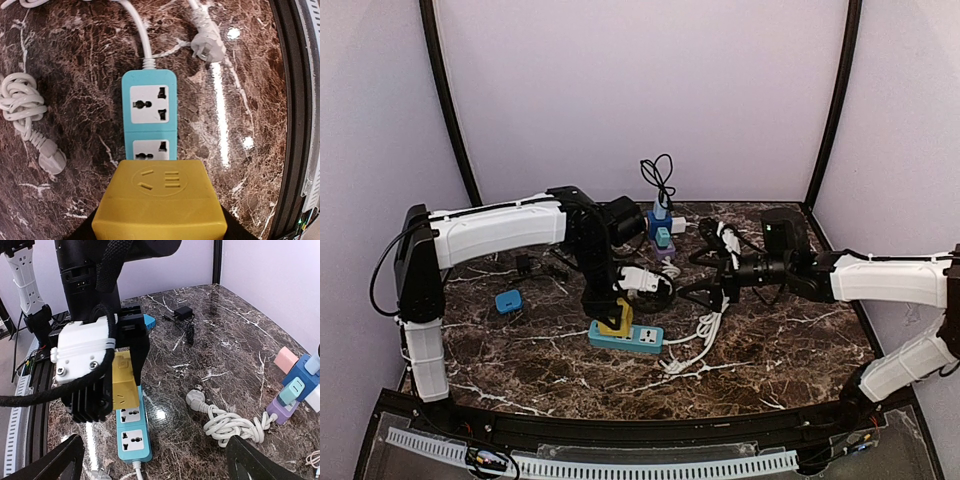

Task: Insert the plug
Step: Insert the plug into the socket.

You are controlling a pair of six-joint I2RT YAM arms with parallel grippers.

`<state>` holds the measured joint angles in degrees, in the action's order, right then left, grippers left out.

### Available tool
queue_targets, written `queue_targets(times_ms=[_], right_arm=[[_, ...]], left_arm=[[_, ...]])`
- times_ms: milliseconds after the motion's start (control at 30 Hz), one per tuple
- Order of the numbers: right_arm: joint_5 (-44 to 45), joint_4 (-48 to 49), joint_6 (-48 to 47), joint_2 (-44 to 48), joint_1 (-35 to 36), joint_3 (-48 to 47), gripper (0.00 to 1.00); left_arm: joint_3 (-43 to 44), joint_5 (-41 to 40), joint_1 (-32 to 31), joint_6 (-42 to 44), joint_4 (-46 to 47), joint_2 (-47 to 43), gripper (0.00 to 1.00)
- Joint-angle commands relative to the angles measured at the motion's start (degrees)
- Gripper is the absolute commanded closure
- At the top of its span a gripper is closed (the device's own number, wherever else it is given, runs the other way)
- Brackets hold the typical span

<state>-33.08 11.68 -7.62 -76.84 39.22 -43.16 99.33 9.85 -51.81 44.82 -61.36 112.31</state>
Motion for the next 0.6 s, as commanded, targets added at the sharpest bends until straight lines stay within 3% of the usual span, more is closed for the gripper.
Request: queue_targets(times_ms=[0,567], right_arm=[[-2.5,3.56,0.95,1.22,-1.02,1.39,0.01],[-3.57,3.17,0.15,3.04,-1.56,2.71,0.01]], left_arm=[[1.18,5.47,-0.22,4.12,-3.83,0.01,0.99],[-0.57,2.3,-0.27,2.39,3.2,3.01,0.99]])
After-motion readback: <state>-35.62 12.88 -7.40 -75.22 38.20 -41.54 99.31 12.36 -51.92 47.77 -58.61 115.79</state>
